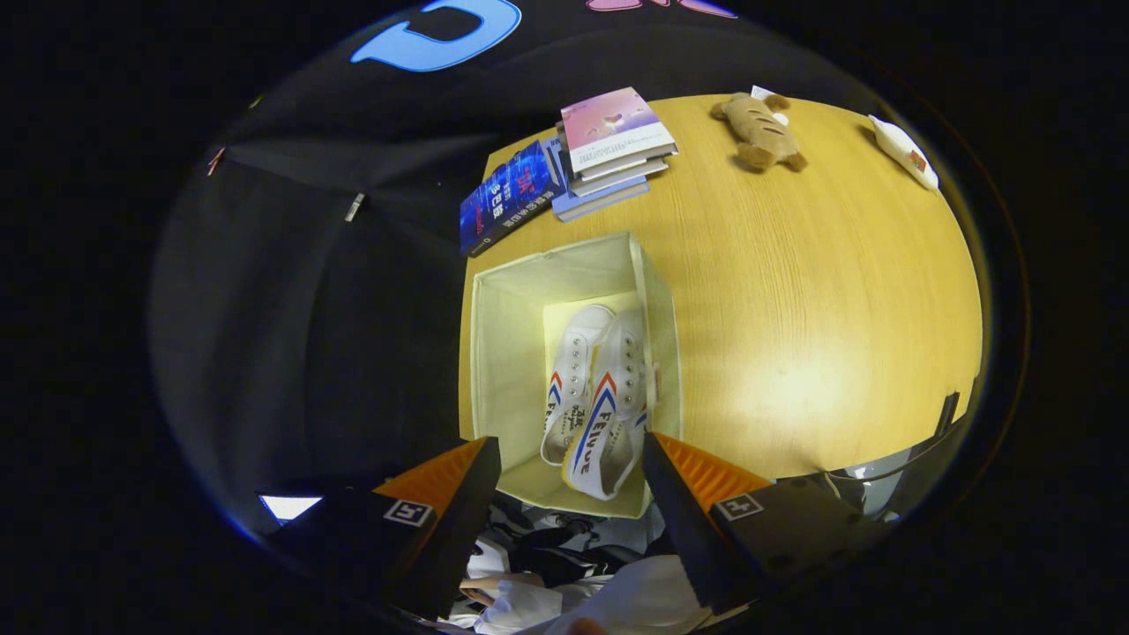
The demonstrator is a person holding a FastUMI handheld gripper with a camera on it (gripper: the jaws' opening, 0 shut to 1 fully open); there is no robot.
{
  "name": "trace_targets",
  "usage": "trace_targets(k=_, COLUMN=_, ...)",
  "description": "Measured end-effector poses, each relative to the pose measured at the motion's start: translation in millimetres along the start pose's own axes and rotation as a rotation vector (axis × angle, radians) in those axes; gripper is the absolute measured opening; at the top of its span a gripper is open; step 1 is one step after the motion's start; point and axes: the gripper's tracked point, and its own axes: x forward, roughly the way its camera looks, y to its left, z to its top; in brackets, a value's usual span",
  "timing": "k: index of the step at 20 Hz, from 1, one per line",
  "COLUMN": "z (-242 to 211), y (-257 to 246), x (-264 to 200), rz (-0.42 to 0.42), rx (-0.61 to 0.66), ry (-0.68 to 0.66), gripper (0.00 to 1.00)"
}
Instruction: Open the storage box then place both shoes into the box .Put the left shoe in first, then the right shoe, with the right side of both shoes facing outward in a uniform manner.
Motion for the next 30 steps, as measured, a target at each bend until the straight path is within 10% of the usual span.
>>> trace_targets(k=9, z=44, y=-59, x=-83, rz=0.017, rx=-0.073, ry=-0.221, gripper=0.99)
trace_targets(k=30, z=107, y=-231, x=-190, rz=-0.291, rx=-0.41, ry=-0.923, gripper=0.99)
